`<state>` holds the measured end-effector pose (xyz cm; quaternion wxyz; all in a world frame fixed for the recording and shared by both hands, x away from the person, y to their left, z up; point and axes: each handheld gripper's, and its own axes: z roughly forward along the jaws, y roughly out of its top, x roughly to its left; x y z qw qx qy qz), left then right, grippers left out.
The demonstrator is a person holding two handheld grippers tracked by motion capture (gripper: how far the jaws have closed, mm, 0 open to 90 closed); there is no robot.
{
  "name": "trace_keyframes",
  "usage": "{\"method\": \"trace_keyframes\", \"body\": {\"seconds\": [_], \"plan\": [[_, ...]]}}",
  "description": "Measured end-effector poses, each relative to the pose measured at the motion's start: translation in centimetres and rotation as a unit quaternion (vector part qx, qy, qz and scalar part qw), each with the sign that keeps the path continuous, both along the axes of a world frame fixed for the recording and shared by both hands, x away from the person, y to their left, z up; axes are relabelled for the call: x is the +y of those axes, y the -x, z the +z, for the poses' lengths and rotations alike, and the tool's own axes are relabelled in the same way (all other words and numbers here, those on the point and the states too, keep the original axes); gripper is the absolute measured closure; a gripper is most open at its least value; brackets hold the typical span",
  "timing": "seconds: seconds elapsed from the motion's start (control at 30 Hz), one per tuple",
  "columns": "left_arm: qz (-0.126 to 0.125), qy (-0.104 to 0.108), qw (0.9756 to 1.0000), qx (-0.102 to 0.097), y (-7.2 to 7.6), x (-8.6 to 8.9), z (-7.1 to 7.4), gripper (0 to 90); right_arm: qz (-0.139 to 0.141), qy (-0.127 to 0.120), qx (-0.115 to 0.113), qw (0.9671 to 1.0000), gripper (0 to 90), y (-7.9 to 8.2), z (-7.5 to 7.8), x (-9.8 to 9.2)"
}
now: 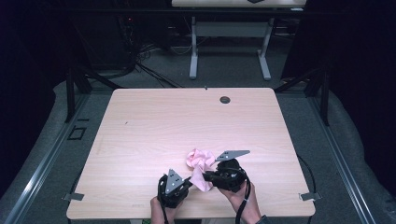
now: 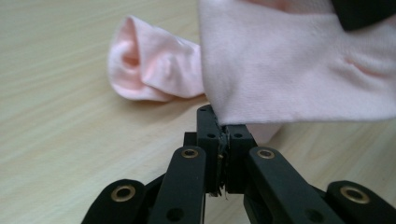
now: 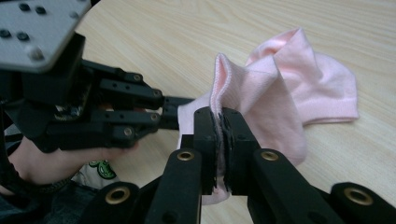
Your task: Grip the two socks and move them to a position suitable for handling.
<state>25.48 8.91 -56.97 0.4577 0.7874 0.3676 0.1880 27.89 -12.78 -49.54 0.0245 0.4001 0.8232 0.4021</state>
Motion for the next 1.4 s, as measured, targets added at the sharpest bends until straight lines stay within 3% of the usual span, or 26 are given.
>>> {"method": "trace_keyframes", "body": {"seconds": [0.07,0.1,0.27,0.4,0.5,0.57,0.6,0.73,0.8,0.93,1.07,1.2,1.4], "plan": [[0.001,-0.011,0.9999,-0.009,0.1,0.3,0.5,88.3,0.002,-0.007,-0.002,1.0000,85.4,0.0,0.2,0.2],[0.008,-0.026,0.9994,-0.019,0.4,1.1,1.6,88.4,0.004,-0.010,-0.007,0.9999,85.4,-0.1,0.3,0.5],[0.017,-0.086,0.9954,-0.039,1.7,2.5,4.2,88.4,0.015,-0.021,-0.017,0.9995,85.4,0.1,0.8,1.7],[-0.009,-0.134,0.9904,-0.033,2.3,1.4,4.1,88.1,0.011,-0.012,-0.006,0.9999,85.3,0.2,-0.2,1.4],[-0.041,-0.147,0.9881,-0.018,2.6,-0.3,2.9,86.5,0.000,0.016,0.005,0.9999,85.3,0.2,-1.4,0.4],[-0.052,-0.151,0.9871,-0.010,2.7,-0.9,2.4,80.9,-0.012,0.034,0.018,0.9992,85.3,0.3,-2.5,-0.6],[-0.065,-0.142,0.9878,0.006,2.7,-1.5,1.9,75.1,-0.016,0.041,0.020,0.9988,85.3,0.2,-2.9,-0.9],[-0.076,-0.129,0.9885,0.024,2.7,-1.5,1.2,52.8,-0.037,0.065,0.034,0.9967,85.3,0.2,-4.3,-2.7],[-0.074,-0.111,0.9904,0.037,2.5,-0.8,1.3,45.8,-0.039,0.076,0.035,0.9957,85.3,0.1,-4.8,-3.4],[-0.046,-0.073,0.9950,0.050,1.2,1.3,2.1,38.8,-0.041,0.090,0.037,0.9943,85.0,0.0,-5.4,-4.2],[-0.015,-0.062,0.9956,0.069,-0.7,2.0,2.6,39.4,-0.034,0.096,0.031,0.9944,82.4,-0.1,-5.8,-4.6],[-0.013,-0.082,0.9921,0.094,-2.9,1.1,2.1,42.4,-0.033,0.100,0.016,0.9943,72.0,-0.1,-6.0,-4.4],[-0.023,-0.091,0.9879,0.124,-4.4,-0.3,0.5,55.8,-0.035,0.129,-0.018,0.9908,72.4,0.2,-5.8,-4.0]]}}
